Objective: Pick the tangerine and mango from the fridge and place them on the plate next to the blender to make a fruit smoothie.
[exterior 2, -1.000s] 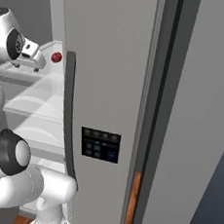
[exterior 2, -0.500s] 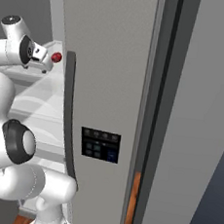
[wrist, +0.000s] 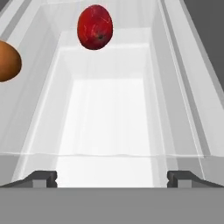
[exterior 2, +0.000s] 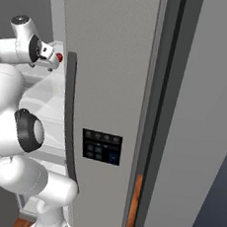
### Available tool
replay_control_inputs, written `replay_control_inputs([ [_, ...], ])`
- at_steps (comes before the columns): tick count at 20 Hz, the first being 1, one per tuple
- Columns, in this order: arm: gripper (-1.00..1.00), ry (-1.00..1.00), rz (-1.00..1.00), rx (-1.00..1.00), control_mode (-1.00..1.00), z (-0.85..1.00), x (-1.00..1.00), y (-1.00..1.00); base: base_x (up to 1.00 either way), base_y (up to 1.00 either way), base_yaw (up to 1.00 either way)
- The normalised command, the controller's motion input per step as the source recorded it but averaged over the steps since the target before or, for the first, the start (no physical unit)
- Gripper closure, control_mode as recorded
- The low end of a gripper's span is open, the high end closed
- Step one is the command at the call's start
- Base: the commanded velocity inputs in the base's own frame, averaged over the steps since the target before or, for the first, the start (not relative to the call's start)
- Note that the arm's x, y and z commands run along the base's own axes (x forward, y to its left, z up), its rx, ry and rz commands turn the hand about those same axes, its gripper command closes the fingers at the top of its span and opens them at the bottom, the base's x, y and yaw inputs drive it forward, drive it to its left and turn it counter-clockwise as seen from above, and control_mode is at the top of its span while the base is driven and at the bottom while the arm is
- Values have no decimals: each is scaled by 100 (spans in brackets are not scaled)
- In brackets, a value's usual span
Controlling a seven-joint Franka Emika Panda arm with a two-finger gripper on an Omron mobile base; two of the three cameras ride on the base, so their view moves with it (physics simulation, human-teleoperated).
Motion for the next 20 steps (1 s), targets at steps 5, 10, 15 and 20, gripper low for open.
replay_control_inputs([
  [5, -100, 0, 0, 0, -100, 0, 30, 3, 0, 0, 0],
  [10, -100, 0, -3, 0, -100, -1, 36, 20, 0, 0, 0],
  [15, -100, 0, -4, 0, -100, -2, 42, 22, 0, 0, 0],
  [20, -100, 0, -7, 0, -100, 0, 50, 21, 0, 0, 0],
])
